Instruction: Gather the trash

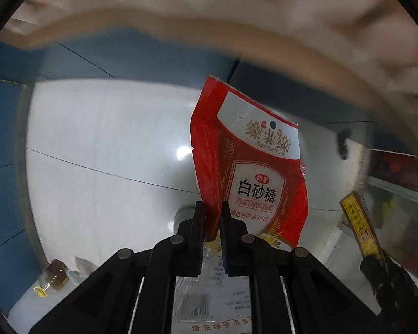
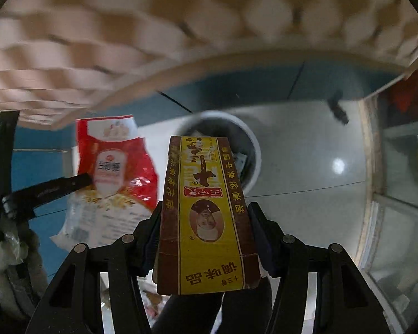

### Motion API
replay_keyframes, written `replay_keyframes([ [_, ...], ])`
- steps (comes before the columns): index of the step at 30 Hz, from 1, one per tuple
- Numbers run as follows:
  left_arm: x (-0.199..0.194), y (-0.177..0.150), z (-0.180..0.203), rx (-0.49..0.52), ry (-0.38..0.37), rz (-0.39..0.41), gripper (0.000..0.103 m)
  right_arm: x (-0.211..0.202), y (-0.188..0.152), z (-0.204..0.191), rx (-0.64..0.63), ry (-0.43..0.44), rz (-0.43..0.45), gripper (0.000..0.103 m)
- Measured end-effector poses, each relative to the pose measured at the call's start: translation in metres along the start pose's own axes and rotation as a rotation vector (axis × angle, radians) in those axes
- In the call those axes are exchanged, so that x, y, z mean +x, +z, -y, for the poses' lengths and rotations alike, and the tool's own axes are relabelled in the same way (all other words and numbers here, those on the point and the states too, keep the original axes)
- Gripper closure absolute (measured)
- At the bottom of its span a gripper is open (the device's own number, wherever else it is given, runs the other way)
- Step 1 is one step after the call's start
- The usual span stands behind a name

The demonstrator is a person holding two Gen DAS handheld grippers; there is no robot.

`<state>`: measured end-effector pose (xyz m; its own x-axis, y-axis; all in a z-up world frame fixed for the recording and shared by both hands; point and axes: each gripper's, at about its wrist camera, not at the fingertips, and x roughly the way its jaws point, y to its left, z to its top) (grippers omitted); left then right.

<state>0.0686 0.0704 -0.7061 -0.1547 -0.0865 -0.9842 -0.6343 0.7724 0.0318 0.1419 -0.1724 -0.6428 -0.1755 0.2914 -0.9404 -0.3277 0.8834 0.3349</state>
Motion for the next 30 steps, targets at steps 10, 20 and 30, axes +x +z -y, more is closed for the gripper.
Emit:
replay_keyframes([
  [10,0.169,0.026,0.051,0.031,-0.021,-0.102,0.086,0.207,0.035,0.061,0.05,-0.004,-0.136,0.044],
  [20,0.124,0.005,0.042,0.032,-0.021,0.022,0.0,0.24,0.034,0.067,0.064,0.005,-0.186,0.014],
  [30,0.021,-0.051,0.017,0.047,0.071,0.183,0.0,0.149,0.027,0.054,0.021,-0.059,-0.072,0.0],
])
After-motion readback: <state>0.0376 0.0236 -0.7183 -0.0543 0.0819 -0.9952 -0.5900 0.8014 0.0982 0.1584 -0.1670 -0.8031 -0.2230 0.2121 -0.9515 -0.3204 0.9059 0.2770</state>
